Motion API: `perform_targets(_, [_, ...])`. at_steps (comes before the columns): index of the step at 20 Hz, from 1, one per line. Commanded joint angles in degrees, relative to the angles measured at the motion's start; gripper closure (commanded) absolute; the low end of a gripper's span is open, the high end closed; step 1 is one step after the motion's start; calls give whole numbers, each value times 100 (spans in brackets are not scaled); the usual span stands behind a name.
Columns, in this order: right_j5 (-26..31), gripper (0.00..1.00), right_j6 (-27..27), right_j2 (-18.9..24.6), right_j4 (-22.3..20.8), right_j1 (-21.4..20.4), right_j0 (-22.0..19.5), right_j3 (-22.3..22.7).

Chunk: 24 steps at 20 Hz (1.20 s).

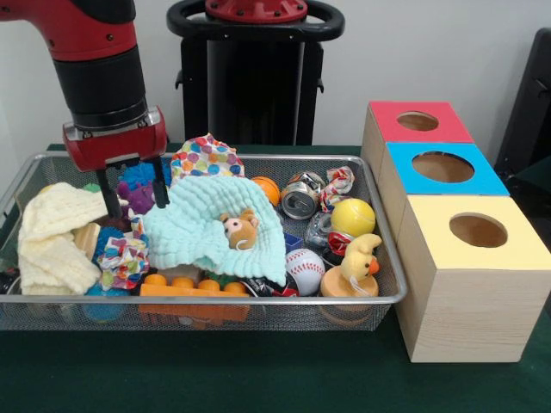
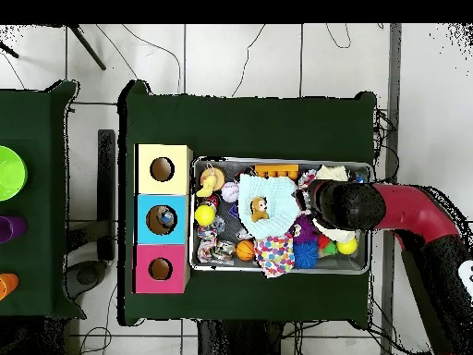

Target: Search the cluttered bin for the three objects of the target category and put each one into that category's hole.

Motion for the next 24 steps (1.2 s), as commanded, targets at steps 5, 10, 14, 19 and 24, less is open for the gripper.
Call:
perform_targets(5, [-221, 0, -257, 14, -233, -416, 398, 832])
perform_targets(10, [-430, 0, 105, -108, -199, -513, 542, 1001])
perform_targets(14, [-658, 0, 354, -229, -207, -527, 642, 1134])
perform_targets(19, [-1019, 0, 589, -434, -266, -414, 754, 1237])
perform_targets(24, [-1346, 0, 754, -646, -220, -369, 875, 1363])
